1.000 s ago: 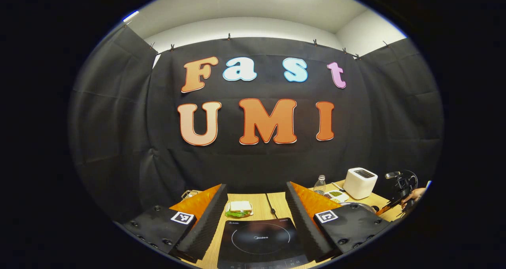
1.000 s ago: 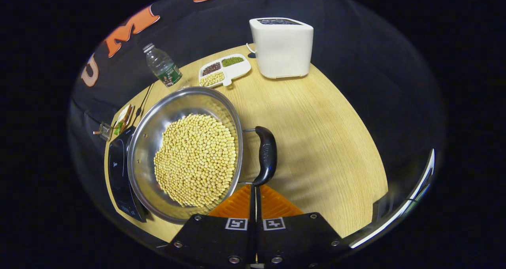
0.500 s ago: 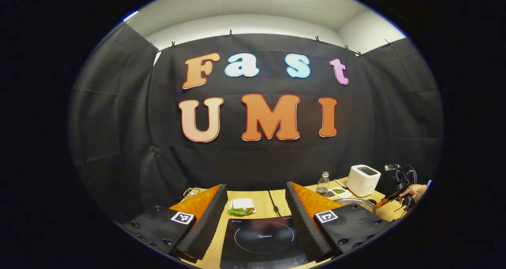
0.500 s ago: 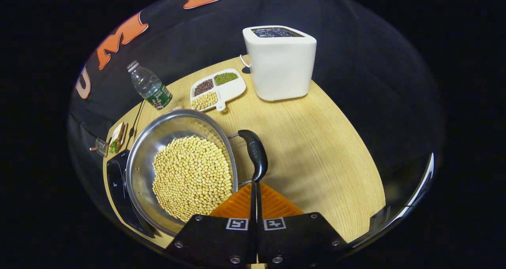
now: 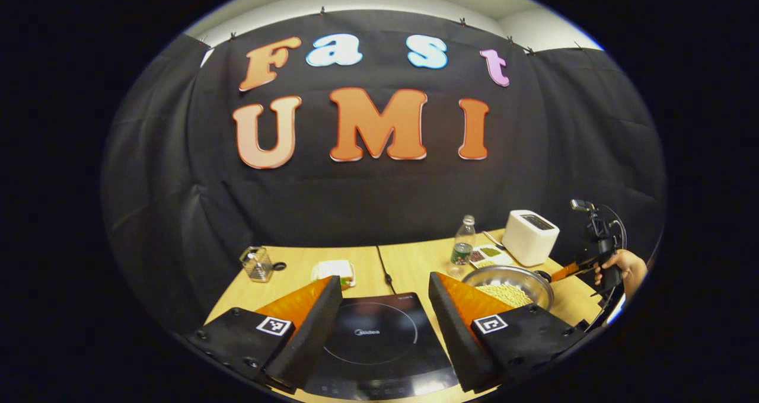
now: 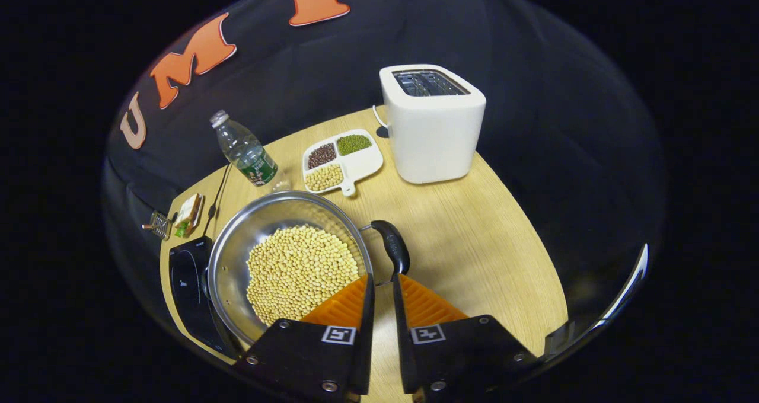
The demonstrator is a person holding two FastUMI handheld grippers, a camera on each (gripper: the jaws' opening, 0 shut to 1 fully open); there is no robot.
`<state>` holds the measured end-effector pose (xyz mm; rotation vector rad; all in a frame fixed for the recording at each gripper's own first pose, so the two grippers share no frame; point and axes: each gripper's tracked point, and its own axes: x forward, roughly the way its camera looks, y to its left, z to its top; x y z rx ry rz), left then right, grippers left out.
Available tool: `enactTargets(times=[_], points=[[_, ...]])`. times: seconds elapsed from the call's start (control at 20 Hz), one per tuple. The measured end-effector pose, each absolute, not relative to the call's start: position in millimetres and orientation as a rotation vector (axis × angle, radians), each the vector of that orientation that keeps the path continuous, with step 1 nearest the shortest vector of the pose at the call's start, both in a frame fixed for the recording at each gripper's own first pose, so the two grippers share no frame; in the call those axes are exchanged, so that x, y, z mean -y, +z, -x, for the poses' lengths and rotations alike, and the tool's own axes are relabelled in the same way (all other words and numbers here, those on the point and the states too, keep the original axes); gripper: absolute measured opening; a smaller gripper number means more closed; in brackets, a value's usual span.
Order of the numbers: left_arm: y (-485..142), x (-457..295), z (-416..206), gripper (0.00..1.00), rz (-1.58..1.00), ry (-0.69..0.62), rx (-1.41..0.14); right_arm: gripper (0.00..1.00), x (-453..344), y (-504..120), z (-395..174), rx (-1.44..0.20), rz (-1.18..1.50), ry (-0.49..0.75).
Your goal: First push the handle of the pot to place it horizontally, then grasp the pot with both hands and set it on the induction cooktop.
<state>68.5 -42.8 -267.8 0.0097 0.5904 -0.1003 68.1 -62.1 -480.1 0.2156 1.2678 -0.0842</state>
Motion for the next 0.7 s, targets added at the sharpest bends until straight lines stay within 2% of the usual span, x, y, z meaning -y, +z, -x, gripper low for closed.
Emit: enactTargets(times=[0.05, 0.1, 0.2, 0.3, 0.4, 0.6, 0.65, 0.7], points=[[-280.4, 53.2, -72.2, 0.96, -0.009, -0.116, -0.627, 0.25, 62.1, -478.5, -71.7, -1.254, -0.201, -0.075], [-290.4, 63.6, -77.1, 0.96, -0.006, -0.134, -0.653, 0.36, 59.8, -477.3, -73.1, -1.244, -0.189, -0.067], [-316.1, 88.0, -76.5, 0.95, 0.014, -0.166, -0.733, 0.51, 56.8, -480.6, -77.5, -1.232, -0.171, -0.055], [-341.3, 109.5, -78.0, 0.96, 0.037, -0.191, -0.797, 0.6, 57.4, -487.5, -78.6, -1.229, -0.139, -0.044], [-365.2, 126.2, -82.8, 0.96, 0.052, -0.207, -0.857, 0.69, 59.6, -493.4, -81.4, -1.225, -0.102, -0.041], [-413.2, 159.6, -85.6, 0.93, 0.054, -0.235, -0.975, 0.79, 60.7, -503.2, -80.7, -1.23, -0.053, -0.028], [-426.2, 165.5, -85.9, 0.99, 0.053, -0.237, -1.009, 0.81, 60.7, -504.8, -80.2, -1.233, -0.042, -0.024], [-437.7, 170.5, -86.0, 0.99, 0.056, -0.235, -1.04, 0.83, 61.3, -506.2, -79.9, -1.231, -0.031, -0.02]])
